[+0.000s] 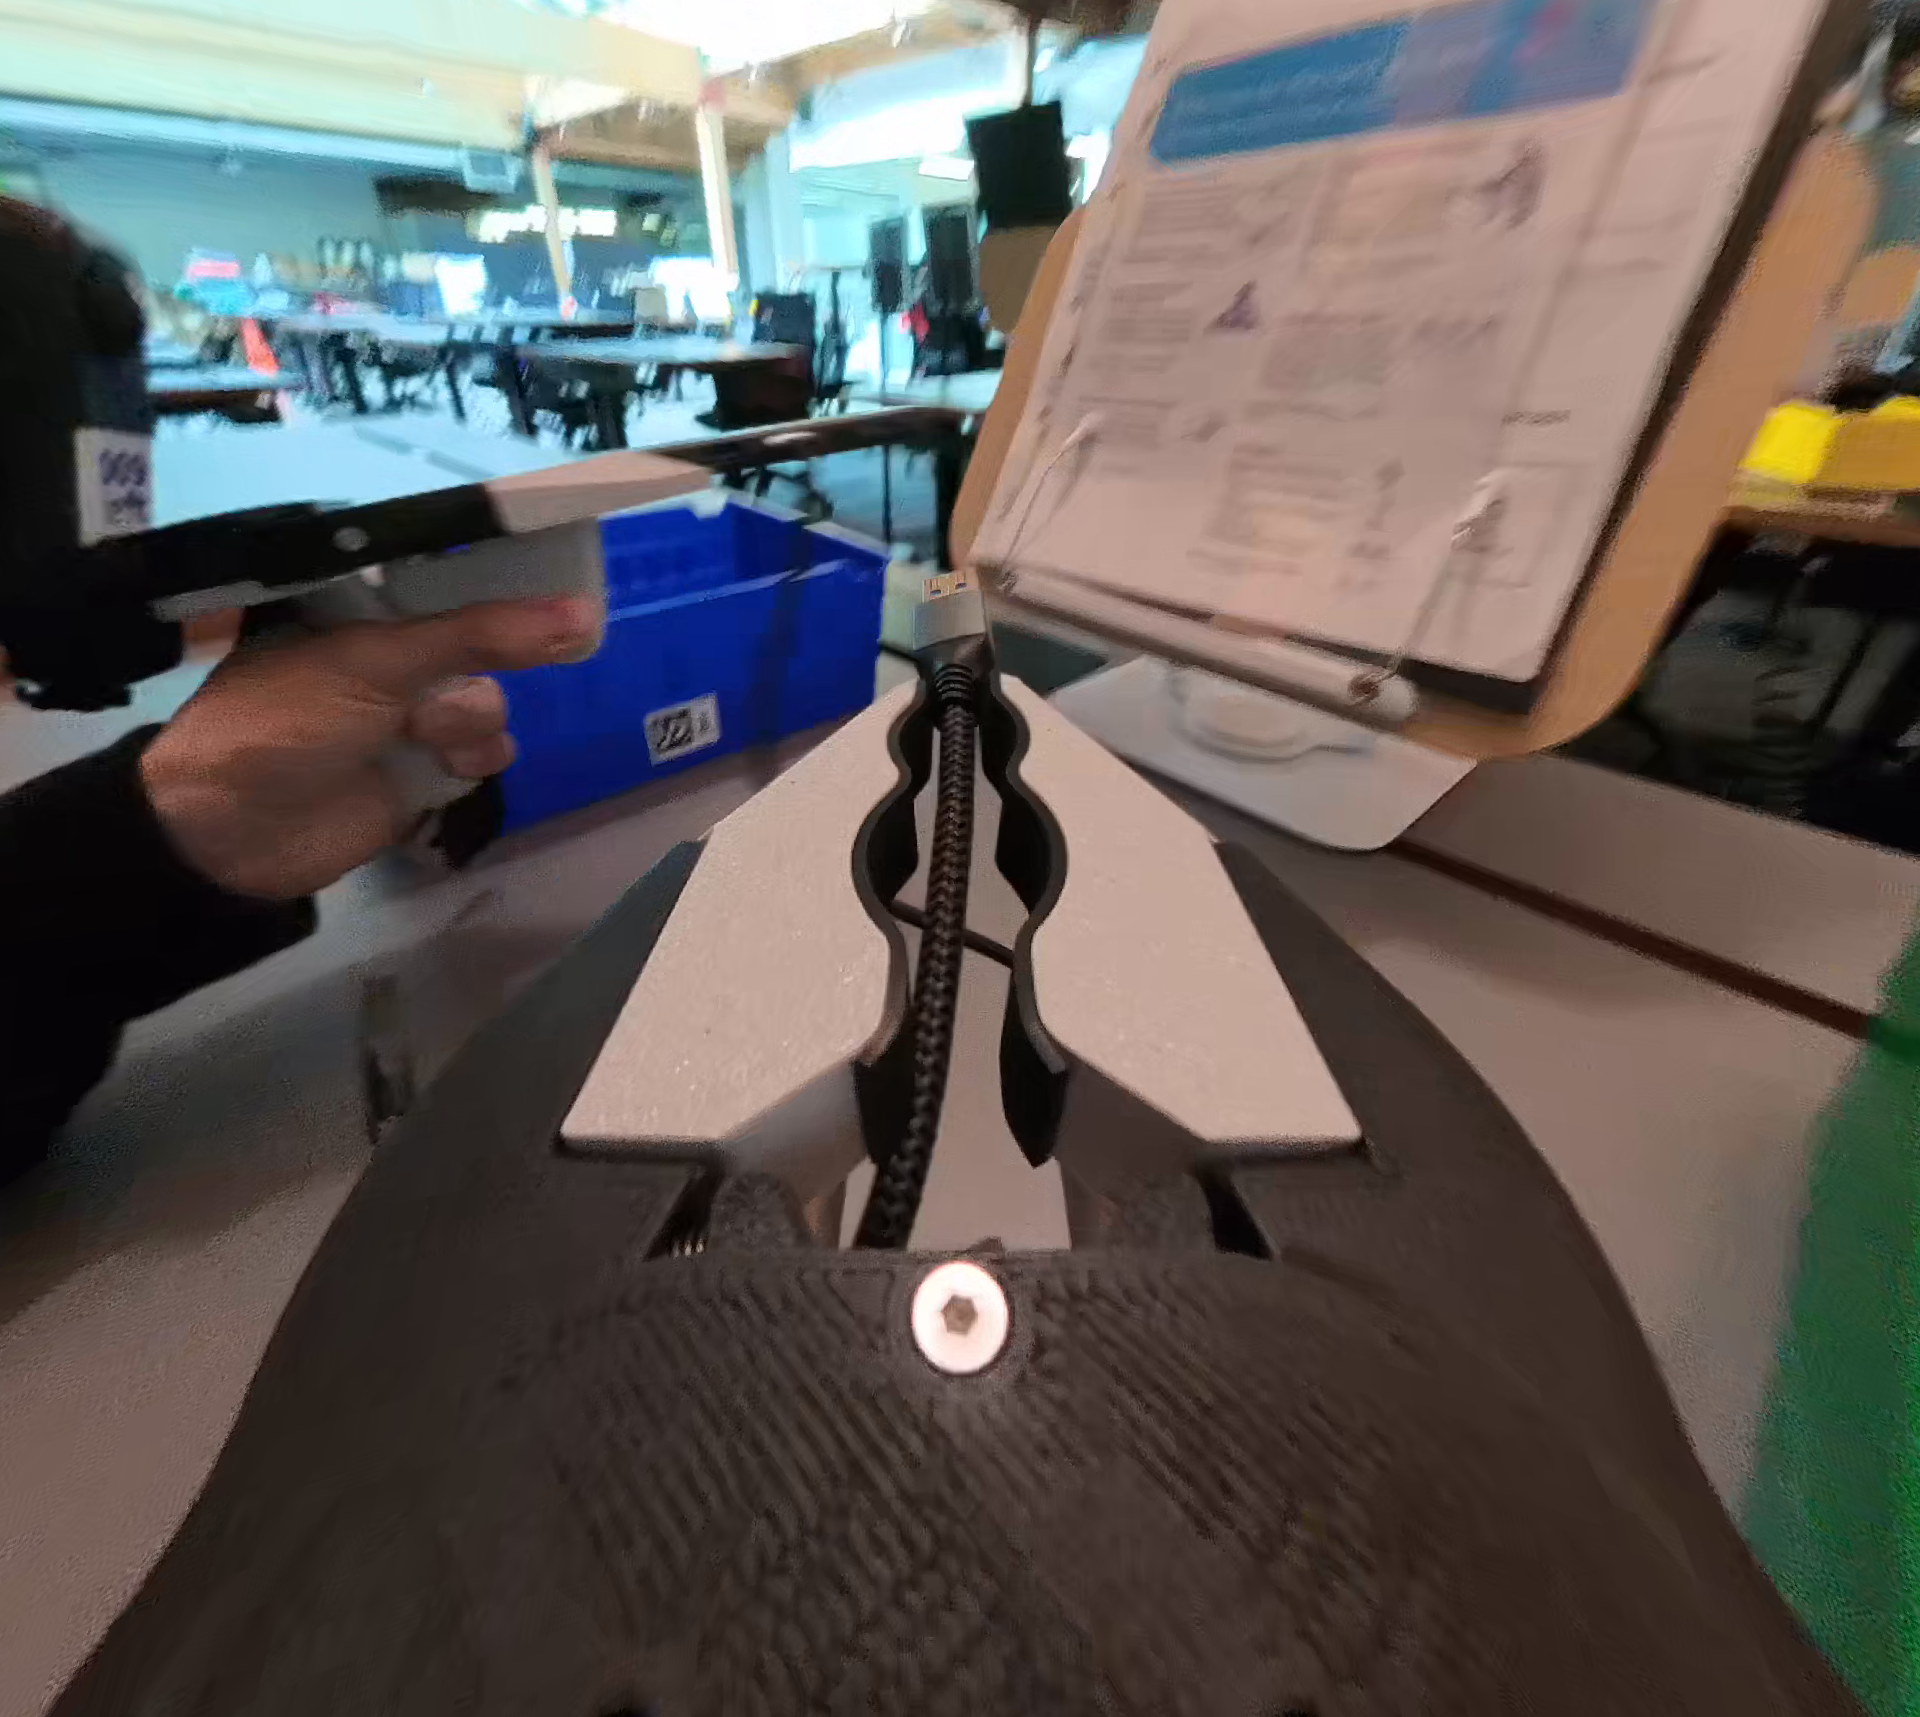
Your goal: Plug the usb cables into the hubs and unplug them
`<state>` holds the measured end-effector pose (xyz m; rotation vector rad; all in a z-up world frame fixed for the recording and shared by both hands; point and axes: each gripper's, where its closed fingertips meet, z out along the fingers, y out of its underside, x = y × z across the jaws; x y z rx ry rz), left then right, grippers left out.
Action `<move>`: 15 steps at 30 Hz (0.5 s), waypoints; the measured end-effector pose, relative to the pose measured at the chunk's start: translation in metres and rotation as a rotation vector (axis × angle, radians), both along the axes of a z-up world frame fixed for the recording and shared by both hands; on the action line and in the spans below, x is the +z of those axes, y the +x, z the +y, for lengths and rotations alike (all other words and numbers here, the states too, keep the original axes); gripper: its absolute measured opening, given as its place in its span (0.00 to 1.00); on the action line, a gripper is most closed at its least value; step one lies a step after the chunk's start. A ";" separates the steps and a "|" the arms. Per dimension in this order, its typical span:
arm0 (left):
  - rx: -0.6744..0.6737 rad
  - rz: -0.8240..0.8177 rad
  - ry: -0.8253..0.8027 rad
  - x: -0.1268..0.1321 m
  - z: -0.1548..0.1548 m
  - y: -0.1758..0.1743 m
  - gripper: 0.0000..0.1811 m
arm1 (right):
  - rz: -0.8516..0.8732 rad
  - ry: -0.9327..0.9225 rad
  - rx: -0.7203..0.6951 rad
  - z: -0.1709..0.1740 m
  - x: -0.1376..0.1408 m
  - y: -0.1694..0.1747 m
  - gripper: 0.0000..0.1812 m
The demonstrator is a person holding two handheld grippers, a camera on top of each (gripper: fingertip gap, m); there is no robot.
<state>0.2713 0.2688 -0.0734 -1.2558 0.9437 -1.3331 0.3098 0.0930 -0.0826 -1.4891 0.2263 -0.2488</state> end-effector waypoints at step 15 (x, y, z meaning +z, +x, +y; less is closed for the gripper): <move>-0.037 0.047 0.252 -0.009 -0.047 0.004 0.25 | -0.414 0.035 -1.079 -0.294 0.060 0.122 0.04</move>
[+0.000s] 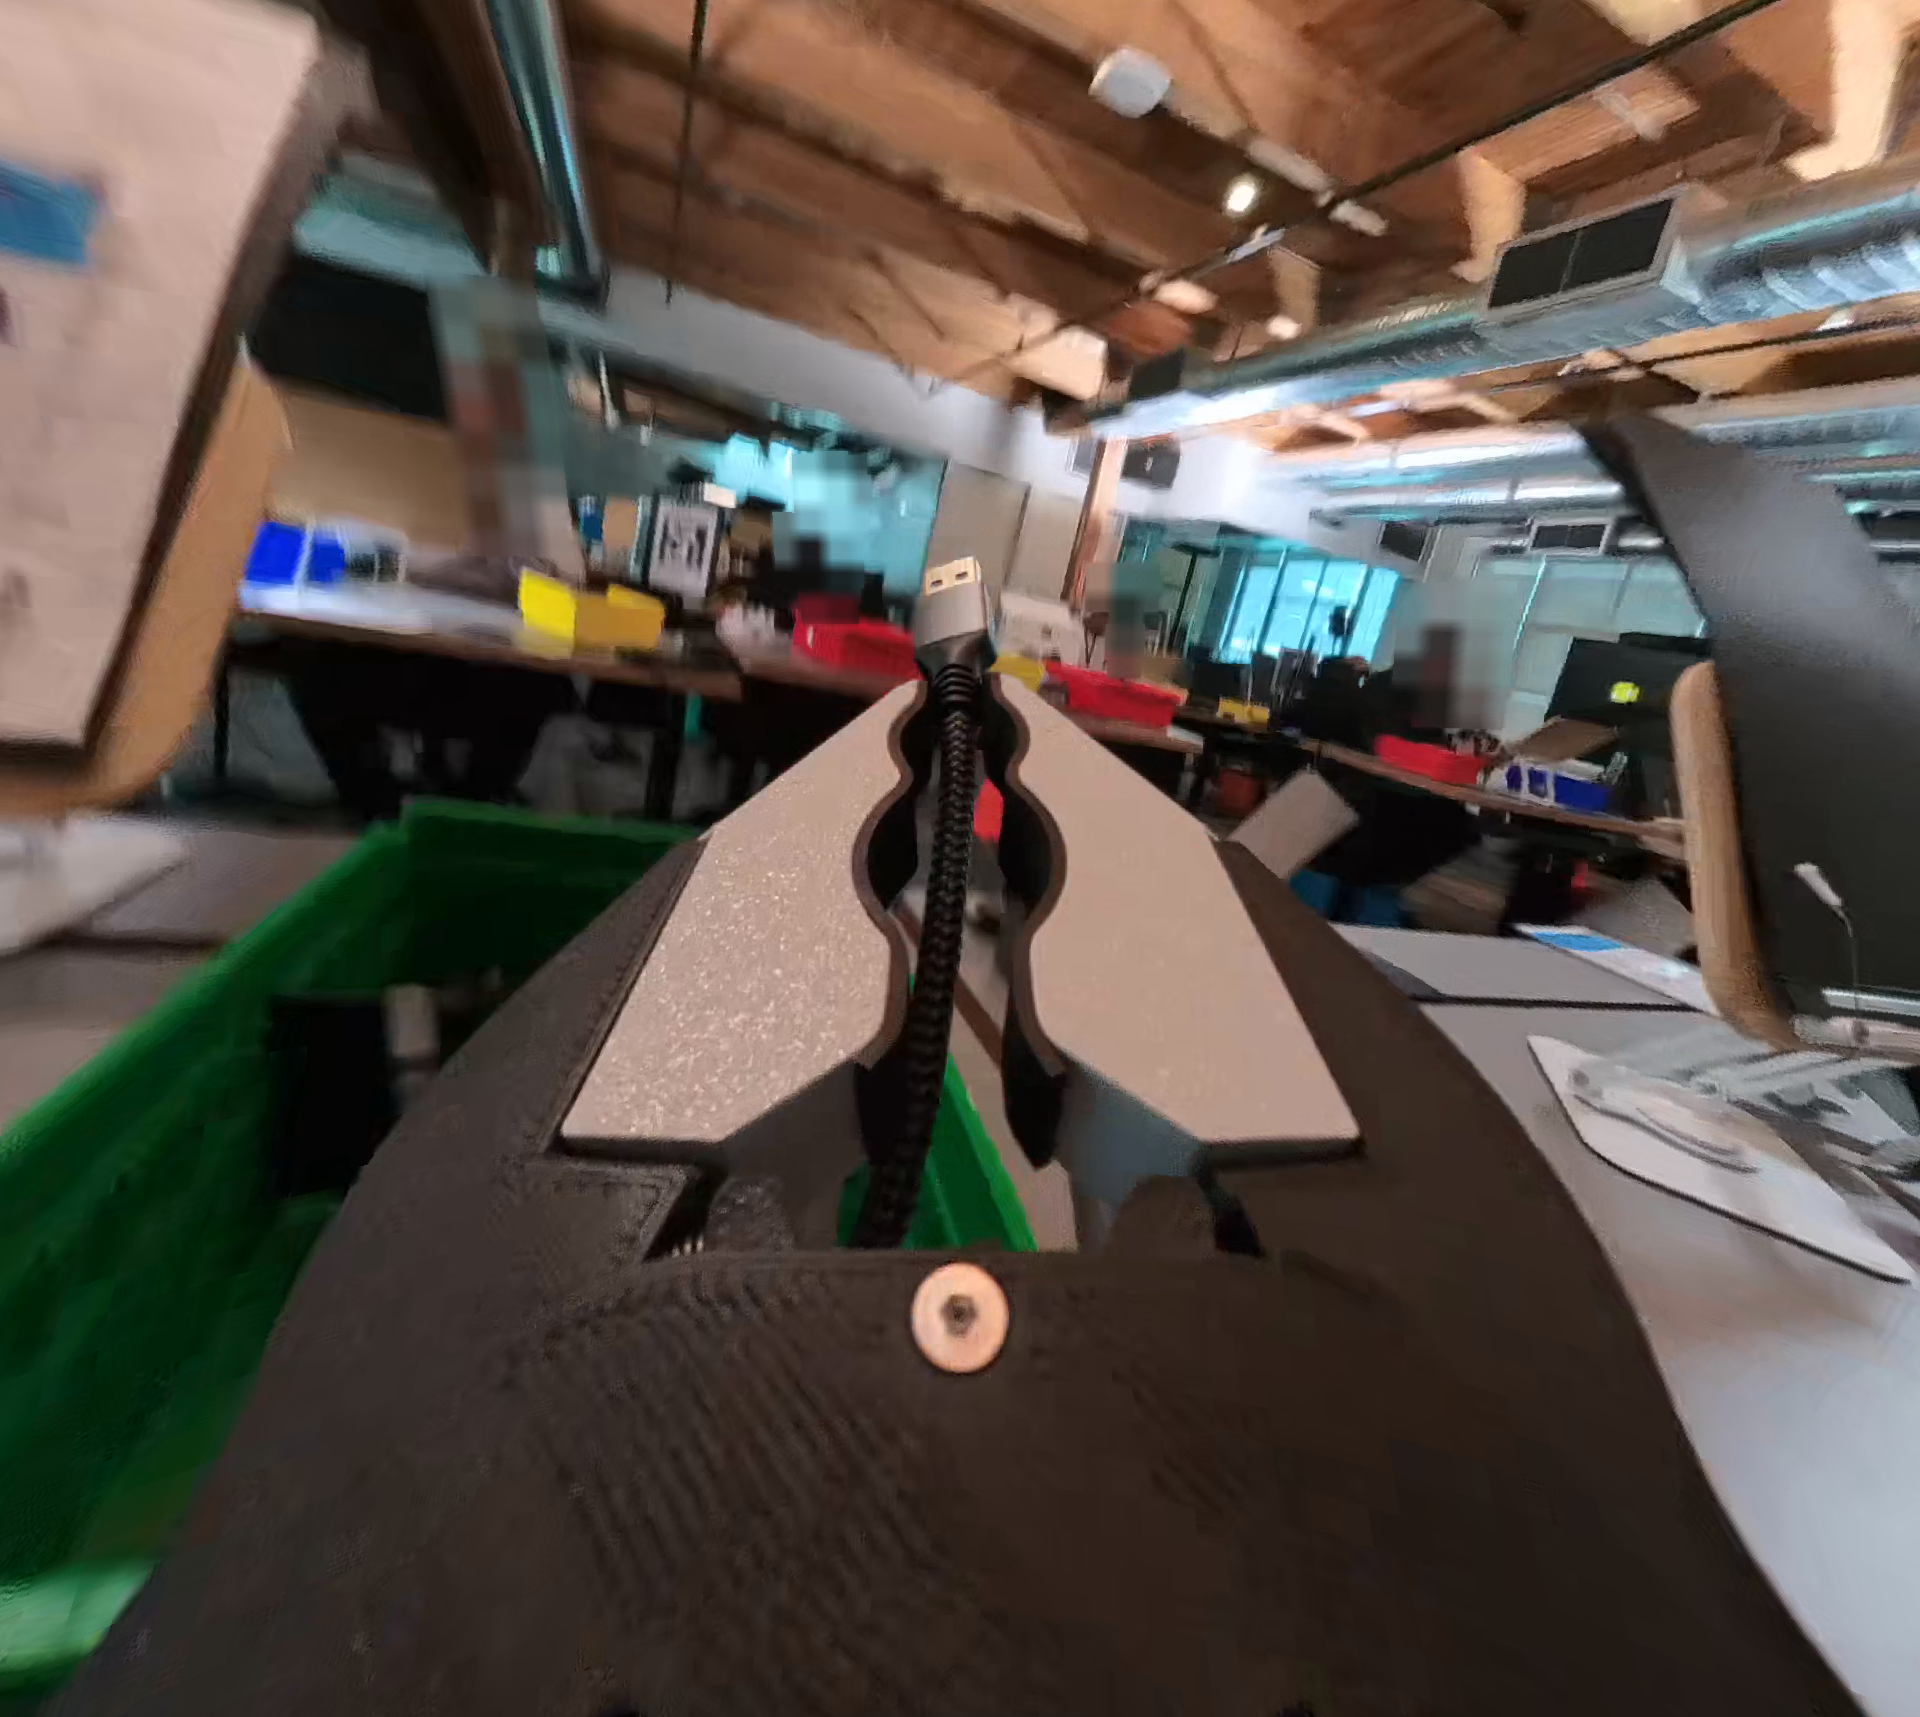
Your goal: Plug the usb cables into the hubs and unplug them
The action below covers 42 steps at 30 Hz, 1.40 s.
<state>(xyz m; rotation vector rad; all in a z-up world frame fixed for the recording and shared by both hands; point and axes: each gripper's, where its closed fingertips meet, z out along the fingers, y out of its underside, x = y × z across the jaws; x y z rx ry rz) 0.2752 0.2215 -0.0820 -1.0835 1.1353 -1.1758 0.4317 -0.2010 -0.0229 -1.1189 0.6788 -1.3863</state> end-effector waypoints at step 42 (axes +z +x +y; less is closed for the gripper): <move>-0.278 0.070 0.016 -0.013 -0.083 0.007 0.25 | 0.388 -0.092 1.055 0.310 -0.065 -0.137 0.14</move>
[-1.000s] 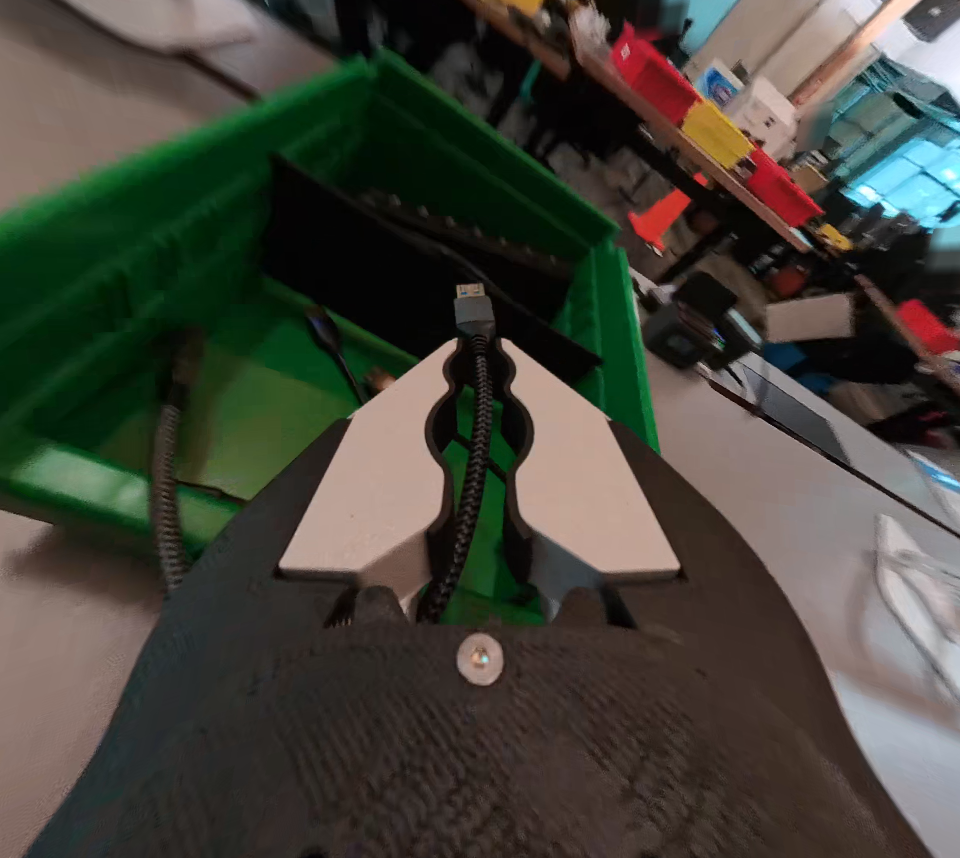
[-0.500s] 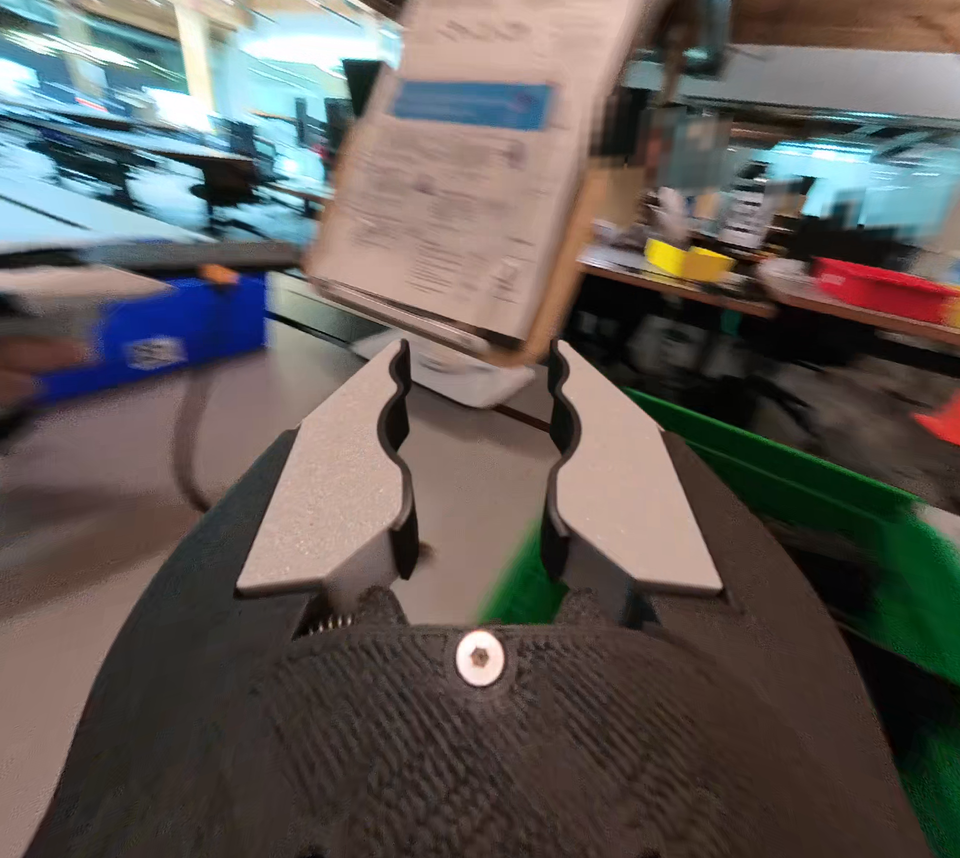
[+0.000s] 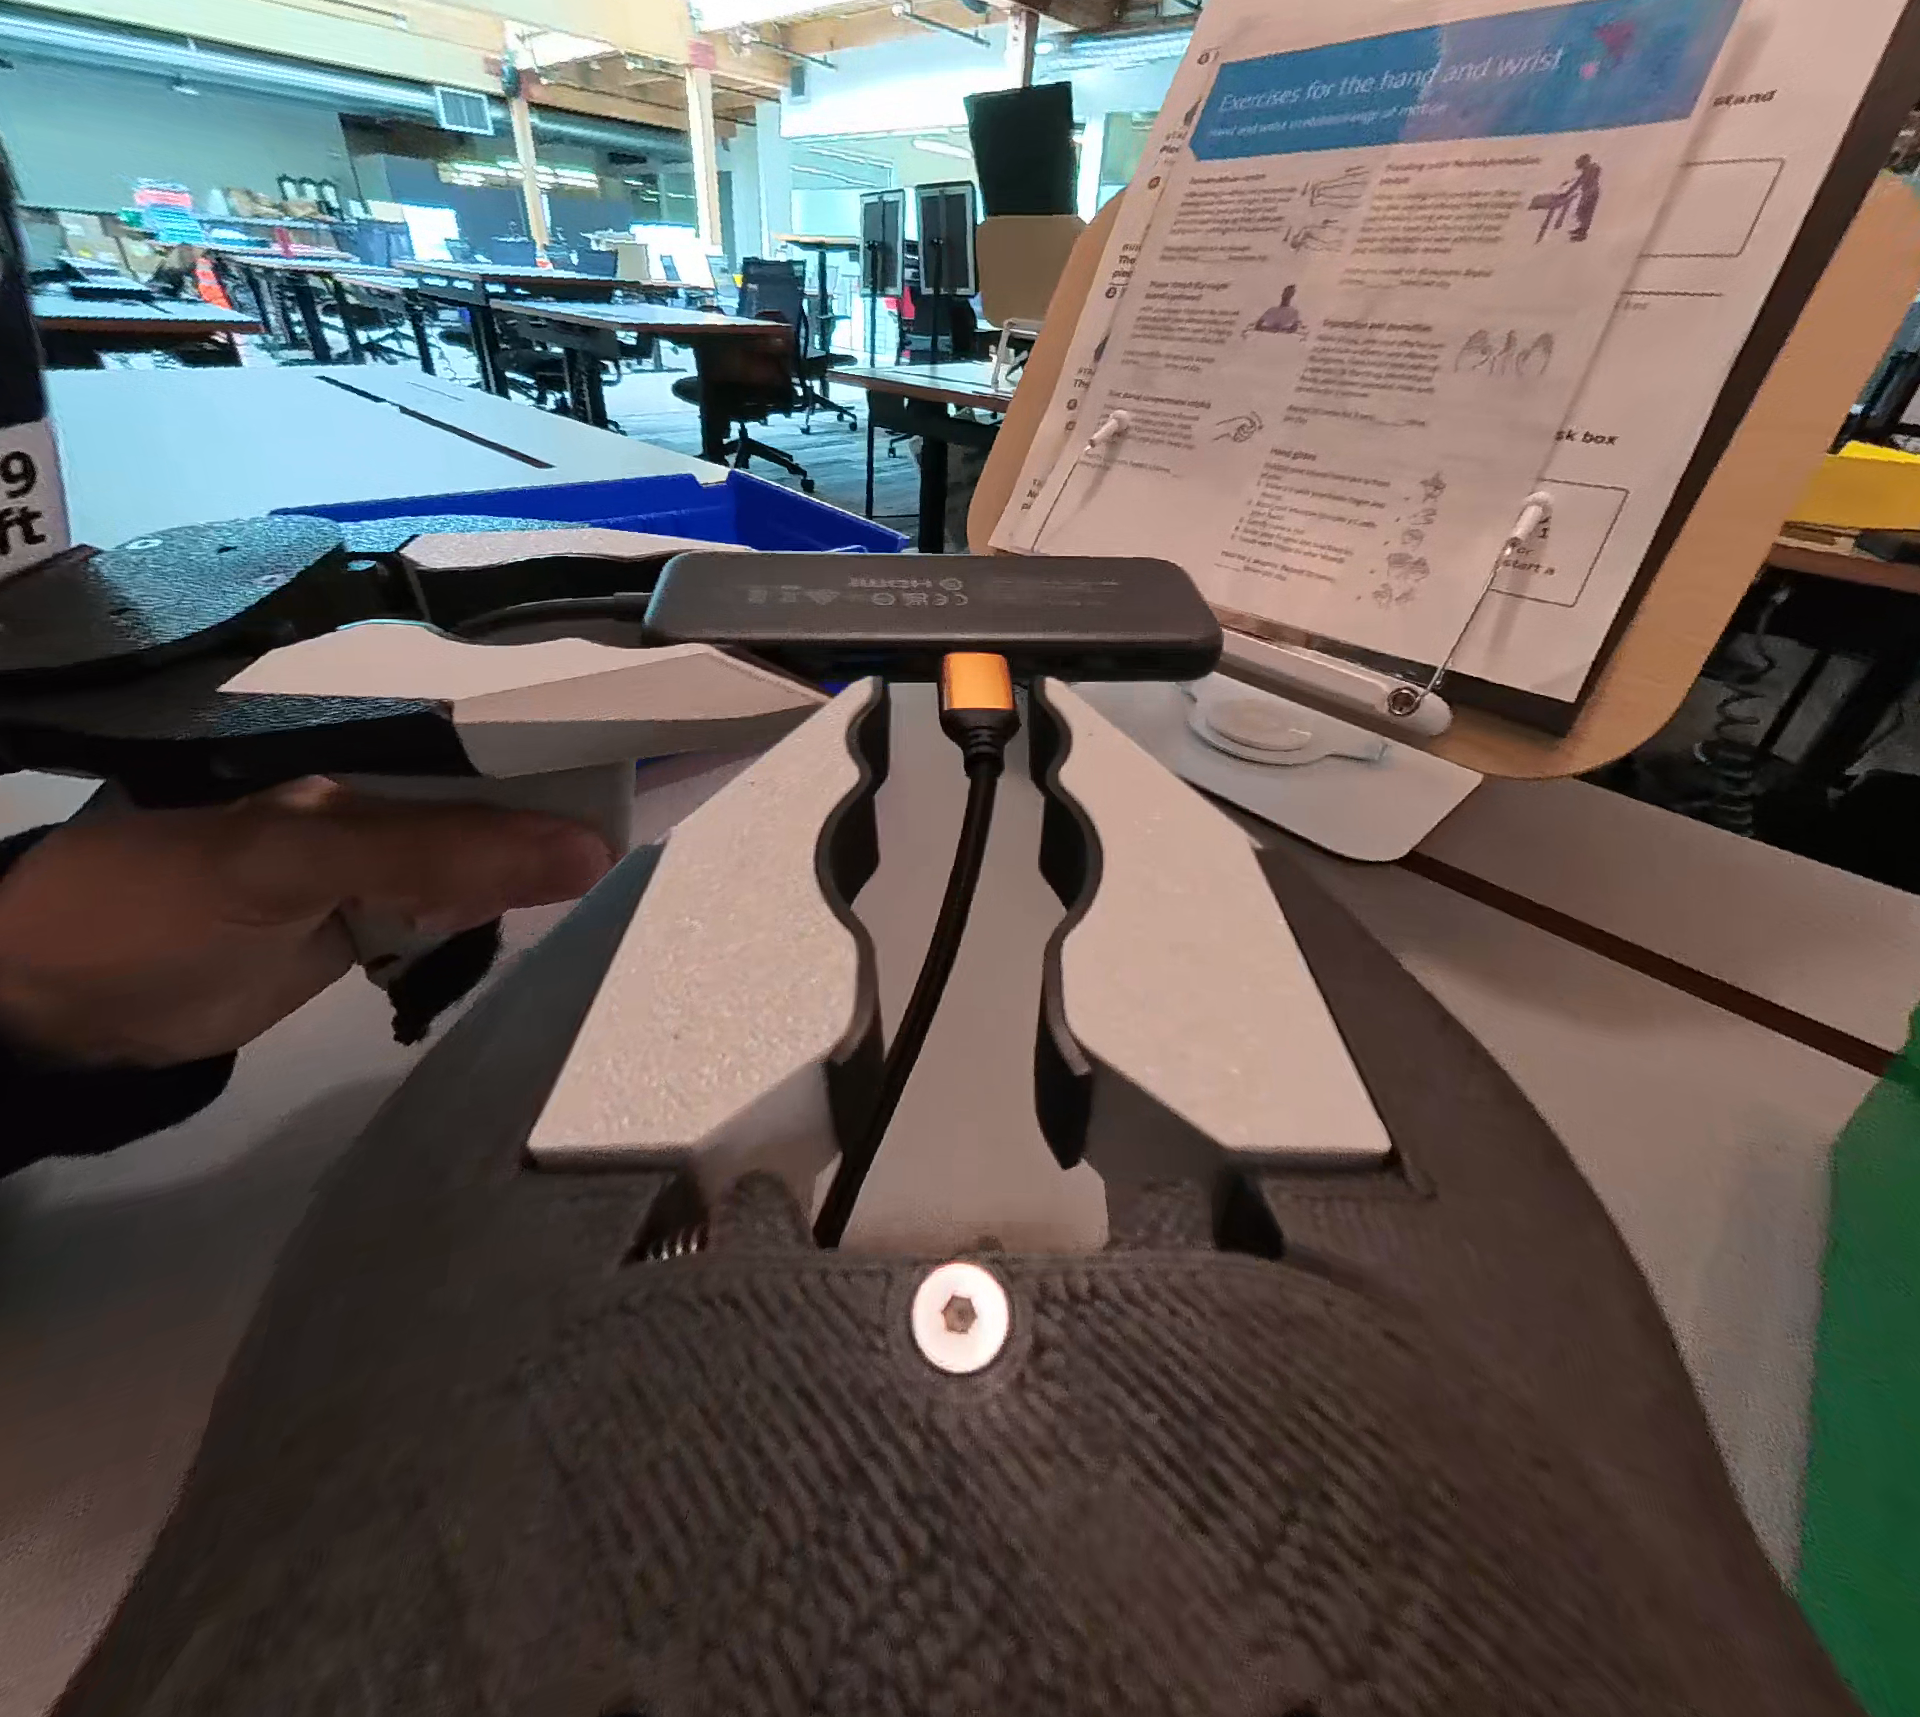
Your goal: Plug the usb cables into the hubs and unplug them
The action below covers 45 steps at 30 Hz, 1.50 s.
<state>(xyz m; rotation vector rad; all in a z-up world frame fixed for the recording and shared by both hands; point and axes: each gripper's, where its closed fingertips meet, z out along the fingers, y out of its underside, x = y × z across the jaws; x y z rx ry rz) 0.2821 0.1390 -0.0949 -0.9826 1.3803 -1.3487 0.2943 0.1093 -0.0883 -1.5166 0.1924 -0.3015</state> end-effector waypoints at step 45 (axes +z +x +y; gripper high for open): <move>0.092 -0.107 -0.017 0.023 0.036 -0.009 0.25 | -0.447 0.440 -0.472 -0.241 0.187 0.094 0.07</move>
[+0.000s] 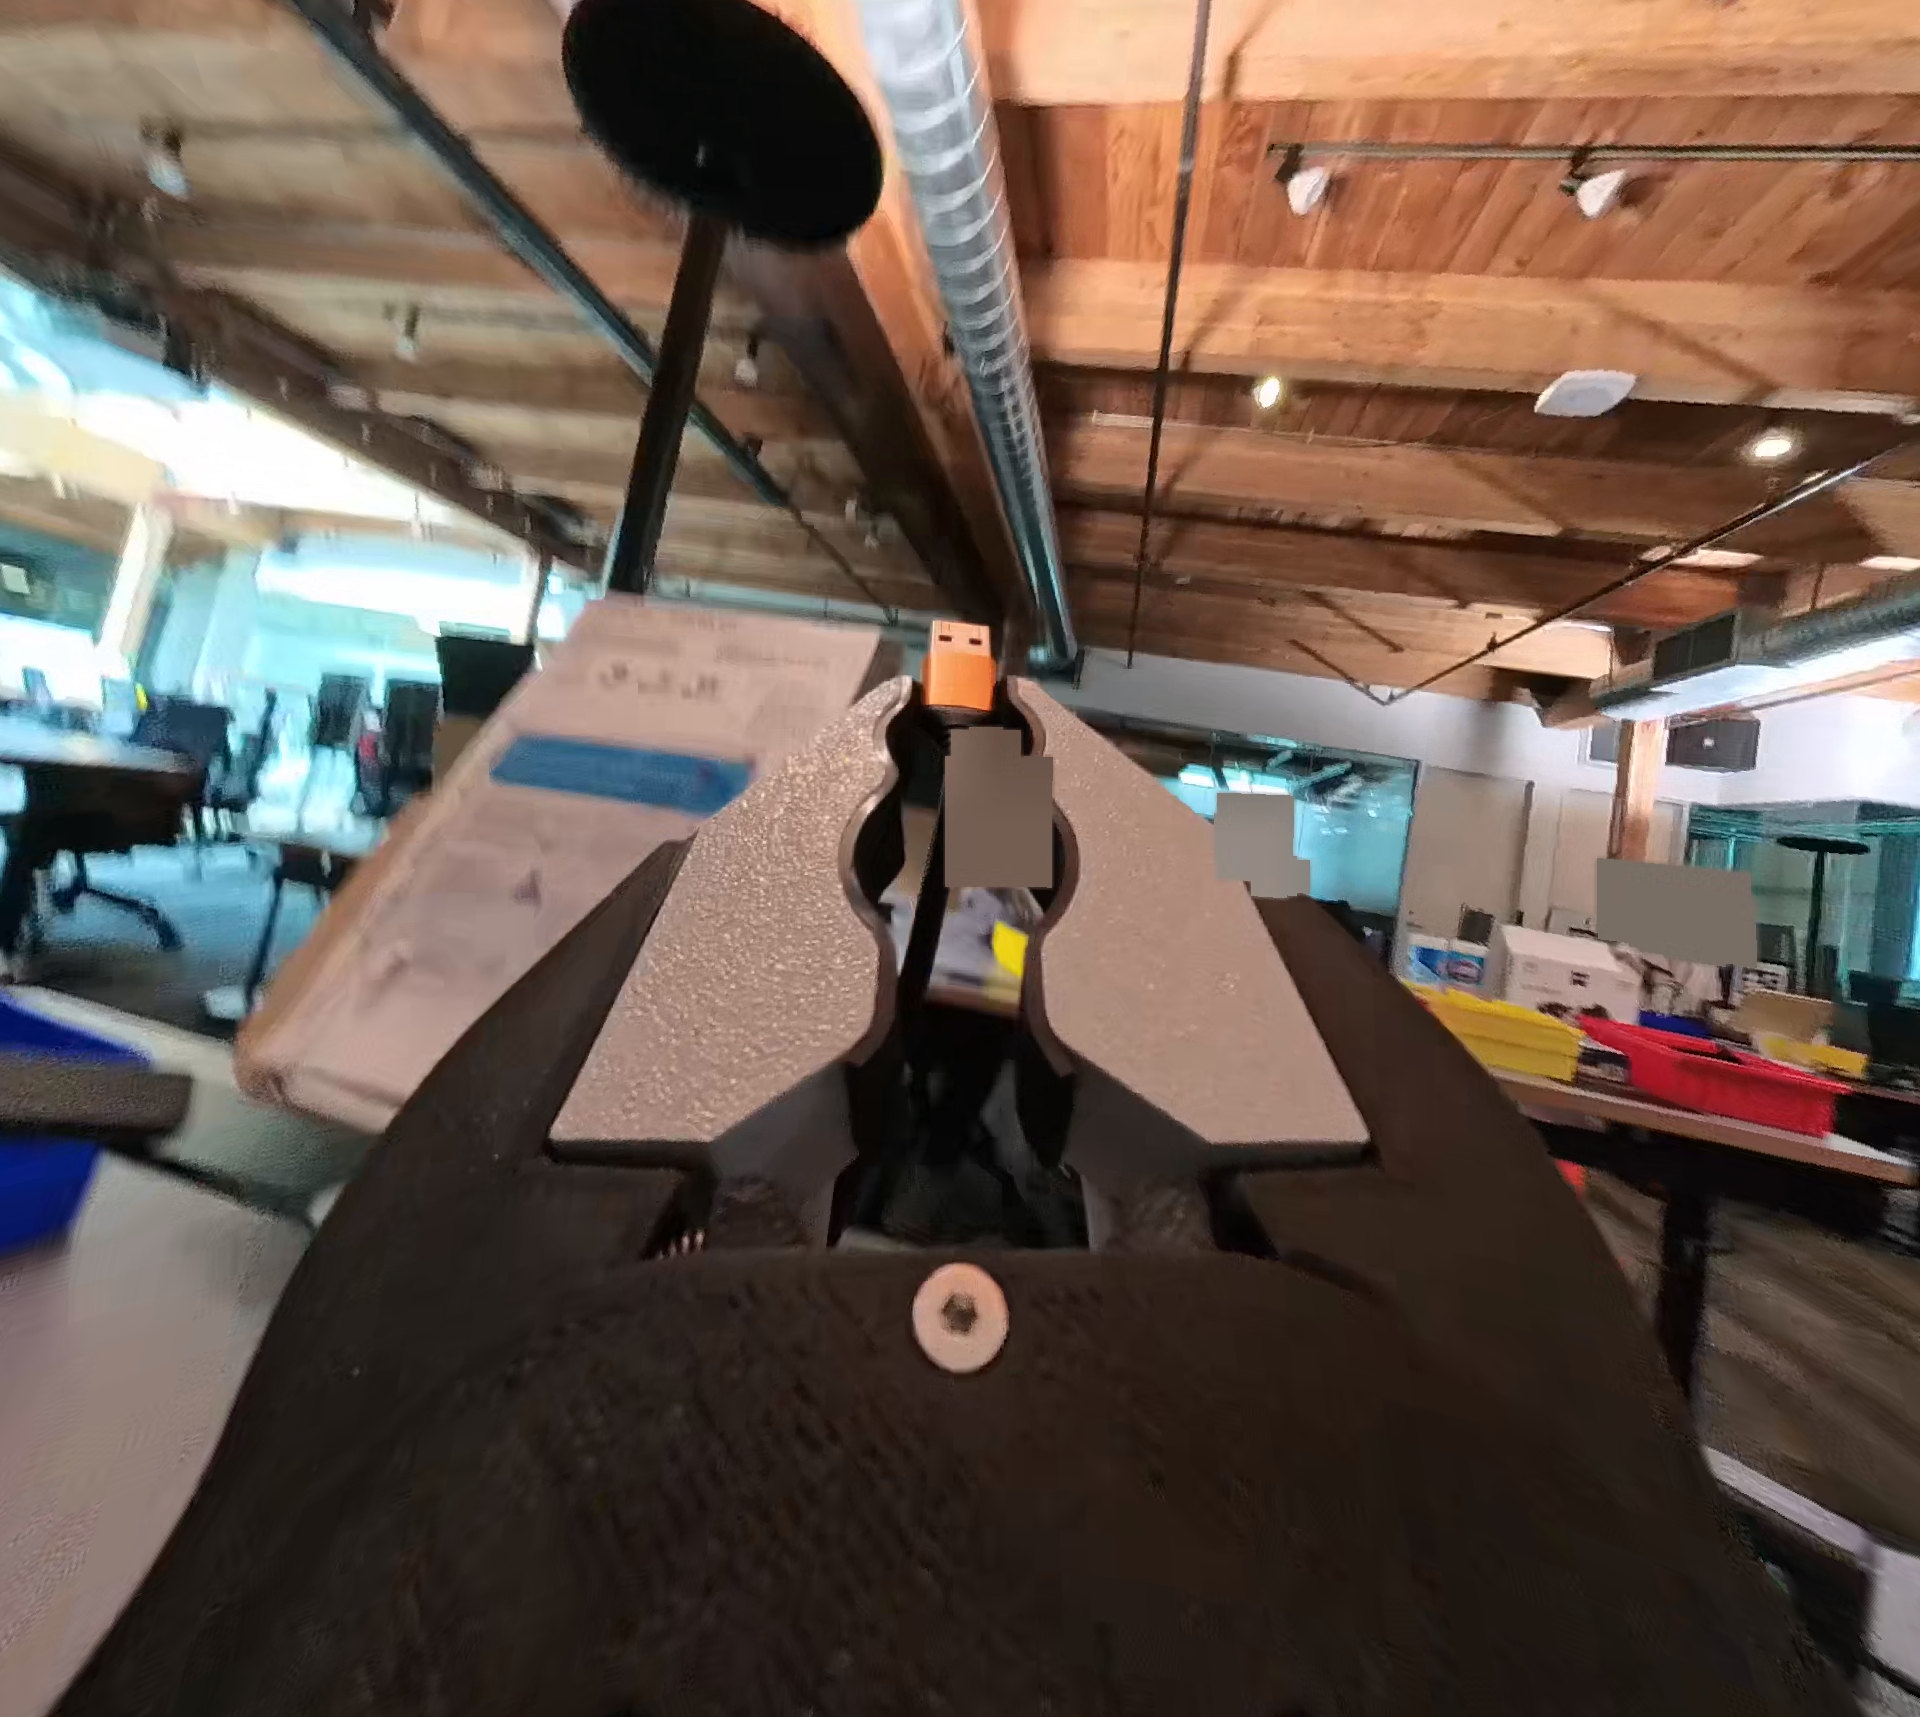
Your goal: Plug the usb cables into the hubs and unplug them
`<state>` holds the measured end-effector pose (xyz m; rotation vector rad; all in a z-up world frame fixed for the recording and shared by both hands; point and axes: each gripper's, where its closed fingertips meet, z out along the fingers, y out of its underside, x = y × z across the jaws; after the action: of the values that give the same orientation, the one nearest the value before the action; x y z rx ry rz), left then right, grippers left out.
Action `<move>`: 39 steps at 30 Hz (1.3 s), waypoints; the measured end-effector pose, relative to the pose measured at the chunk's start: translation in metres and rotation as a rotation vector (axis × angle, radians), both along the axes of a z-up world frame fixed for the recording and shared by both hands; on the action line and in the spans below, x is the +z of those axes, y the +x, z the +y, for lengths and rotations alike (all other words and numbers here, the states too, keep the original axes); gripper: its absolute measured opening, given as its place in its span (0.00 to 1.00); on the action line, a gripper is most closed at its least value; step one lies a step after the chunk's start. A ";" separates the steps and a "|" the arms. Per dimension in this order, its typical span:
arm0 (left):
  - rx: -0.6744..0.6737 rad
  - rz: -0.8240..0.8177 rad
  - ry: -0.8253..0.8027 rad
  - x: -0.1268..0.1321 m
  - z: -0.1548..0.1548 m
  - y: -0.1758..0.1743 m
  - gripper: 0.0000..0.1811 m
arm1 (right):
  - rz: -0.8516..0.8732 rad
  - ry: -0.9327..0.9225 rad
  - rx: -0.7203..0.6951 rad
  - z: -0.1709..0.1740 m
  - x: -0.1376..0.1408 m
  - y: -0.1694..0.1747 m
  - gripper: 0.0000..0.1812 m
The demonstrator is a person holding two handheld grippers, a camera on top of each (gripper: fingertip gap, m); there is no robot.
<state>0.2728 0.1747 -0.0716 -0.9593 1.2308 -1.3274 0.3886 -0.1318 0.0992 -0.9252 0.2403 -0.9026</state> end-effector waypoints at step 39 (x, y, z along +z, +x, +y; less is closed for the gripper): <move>-0.069 0.049 -0.024 -0.012 -0.009 0.003 0.25 | 0.797 -0.811 -0.013 0.058 -0.232 0.082 0.06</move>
<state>0.2762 0.1661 -0.0831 -0.9790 1.2981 -1.3819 0.4706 -0.0741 -0.1332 -2.0306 0.5784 -0.5889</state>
